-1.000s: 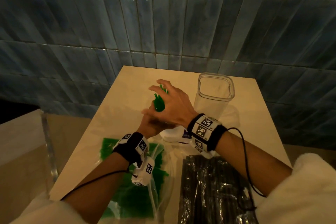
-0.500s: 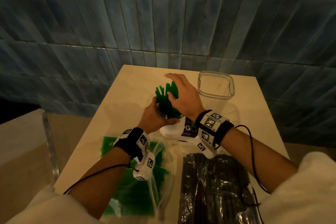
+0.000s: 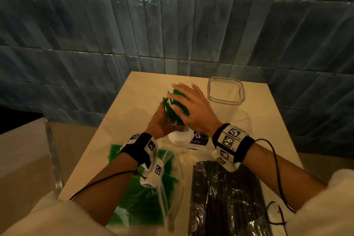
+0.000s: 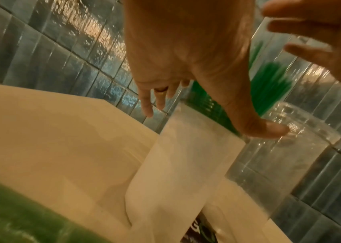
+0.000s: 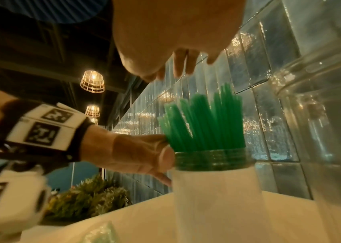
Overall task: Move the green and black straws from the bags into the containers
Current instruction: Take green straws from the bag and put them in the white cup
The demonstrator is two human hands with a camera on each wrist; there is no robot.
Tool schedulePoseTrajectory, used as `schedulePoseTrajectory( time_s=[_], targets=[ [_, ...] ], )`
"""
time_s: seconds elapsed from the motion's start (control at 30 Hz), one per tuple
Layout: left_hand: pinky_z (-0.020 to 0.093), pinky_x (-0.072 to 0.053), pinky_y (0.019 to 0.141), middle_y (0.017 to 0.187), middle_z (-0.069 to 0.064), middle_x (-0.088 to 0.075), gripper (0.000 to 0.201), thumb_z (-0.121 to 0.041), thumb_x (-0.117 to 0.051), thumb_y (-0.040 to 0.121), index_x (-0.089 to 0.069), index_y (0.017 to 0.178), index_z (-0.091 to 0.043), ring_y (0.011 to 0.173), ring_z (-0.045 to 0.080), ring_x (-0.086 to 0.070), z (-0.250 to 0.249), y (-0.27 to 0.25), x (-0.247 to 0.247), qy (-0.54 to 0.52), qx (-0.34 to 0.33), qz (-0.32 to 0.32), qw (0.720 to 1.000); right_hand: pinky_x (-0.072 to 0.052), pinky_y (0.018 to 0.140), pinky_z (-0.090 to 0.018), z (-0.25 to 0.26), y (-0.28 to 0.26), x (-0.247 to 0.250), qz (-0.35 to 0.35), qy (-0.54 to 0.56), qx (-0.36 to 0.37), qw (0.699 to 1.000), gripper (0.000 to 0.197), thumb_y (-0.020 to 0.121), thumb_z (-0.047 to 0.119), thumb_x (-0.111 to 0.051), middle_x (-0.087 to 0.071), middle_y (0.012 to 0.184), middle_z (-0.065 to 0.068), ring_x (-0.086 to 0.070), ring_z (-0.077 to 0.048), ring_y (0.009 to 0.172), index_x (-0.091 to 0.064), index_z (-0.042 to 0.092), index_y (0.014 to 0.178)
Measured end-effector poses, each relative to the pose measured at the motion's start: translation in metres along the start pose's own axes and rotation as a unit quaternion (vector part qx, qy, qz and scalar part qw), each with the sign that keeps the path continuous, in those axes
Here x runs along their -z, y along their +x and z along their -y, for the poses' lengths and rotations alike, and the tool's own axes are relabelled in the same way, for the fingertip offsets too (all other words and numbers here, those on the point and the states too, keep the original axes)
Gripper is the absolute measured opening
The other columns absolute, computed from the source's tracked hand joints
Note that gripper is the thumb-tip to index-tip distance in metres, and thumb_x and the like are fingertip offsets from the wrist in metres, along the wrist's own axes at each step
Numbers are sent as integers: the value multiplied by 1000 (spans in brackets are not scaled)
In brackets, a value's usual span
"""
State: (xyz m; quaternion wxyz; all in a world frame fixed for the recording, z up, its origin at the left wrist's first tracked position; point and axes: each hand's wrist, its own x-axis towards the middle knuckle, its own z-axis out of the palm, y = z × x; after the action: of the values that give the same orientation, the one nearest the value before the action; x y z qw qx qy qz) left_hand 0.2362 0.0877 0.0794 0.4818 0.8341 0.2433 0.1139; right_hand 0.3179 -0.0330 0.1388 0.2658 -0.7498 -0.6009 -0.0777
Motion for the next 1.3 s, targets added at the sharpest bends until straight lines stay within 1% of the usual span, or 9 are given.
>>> schedulePoseTrajectory(
  time_s=[0.07, 0.13, 0.23, 0.33, 0.43, 0.5, 0.8, 1.03, 1.3],
  targets=[
    [32, -33, 106, 143, 3, -34, 127, -37, -91, 50, -11, 145, -13, 130, 19, -36, 3, -7, 10, 18, 33, -5, 999, -27, 109, -28, 6, -18, 1, -123, 67, -7, 990, 30, 93, 25, -44, -52, 128, -11, -41, -14, 120, -60, 12, 115],
    [25, -34, 98, 136, 6, -37, 110, -37, -86, 59, -18, 140, -10, 124, 21, -40, 12, -25, 20, 51, 53, -50, 996, -38, 92, -12, 14, -40, -2, -134, 144, -66, 978, 19, 91, 15, -45, -52, 109, -6, -45, -6, 101, -61, 8, 98],
    [30, -44, 85, 120, 6, -48, 78, -63, -68, 67, -29, 117, -19, 103, 25, -55, 34, -69, 17, 74, 121, -74, 987, -43, 83, -23, 19, -68, -21, 68, 192, -183, 962, 16, 89, 5, -48, -54, 96, -1, -51, -11, 89, -62, 12, 89],
    [48, -39, 101, 136, 12, -39, 89, -79, -54, 66, -28, 126, -18, 122, 33, -44, 67, -108, -7, 202, 218, 77, 952, -46, 92, -28, 32, -86, -48, 278, 168, -211, 922, 25, 89, 2, -47, -62, 110, -8, -56, -18, 100, -67, 7, 103],
    [57, -4, 114, 153, 18, -10, 79, -56, -48, 87, -16, 143, -10, 141, 41, 1, 80, -132, -28, 304, 245, 169, 905, -50, 91, -29, 45, -97, -85, 388, 161, -221, 880, 27, 88, 1, -51, -63, 114, -11, -60, -22, 102, -64, 4, 112],
    [56, -2, 114, 152, 17, -10, 59, -34, -36, 98, -14, 143, -5, 141, 40, 3, 71, -137, -30, 317, 230, 157, 907, -55, 84, -43, 51, -103, -109, 416, 147, -230, 867, 19, 83, 5, -56, -64, 104, -15, -63, -29, 91, -65, 3, 99],
    [43, -34, 103, 132, 16, -29, 27, -23, -40, 96, -41, 116, -6, 123, 33, -36, 84, -144, -17, 181, 193, 88, 960, -51, 88, -40, 60, -107, -132, 411, 39, -193, 890, 51, 81, 13, -69, -54, 120, -17, -57, -31, 104, -45, 7, 125],
    [55, -26, 106, 127, 4, -29, 13, -35, -40, 92, -38, 100, -25, 116, 26, -39, 81, -150, -19, 214, 181, 68, 958, -50, 83, -38, 58, -107, -133, 416, -36, -189, 889, 49, 82, 22, -67, -48, 123, -17, -56, -31, 102, -46, 6, 124],
    [30, -38, 88, 122, 7, -33, 10, -22, -44, 92, -43, 100, -15, 105, 18, -39, 73, -148, -24, 136, 142, 60, 979, -50, 84, -40, 64, -104, -133, 392, -57, -168, 903, 47, 86, 27, -60, -49, 121, -16, -56, -32, 101, -42, 8, 125]
  ],
)
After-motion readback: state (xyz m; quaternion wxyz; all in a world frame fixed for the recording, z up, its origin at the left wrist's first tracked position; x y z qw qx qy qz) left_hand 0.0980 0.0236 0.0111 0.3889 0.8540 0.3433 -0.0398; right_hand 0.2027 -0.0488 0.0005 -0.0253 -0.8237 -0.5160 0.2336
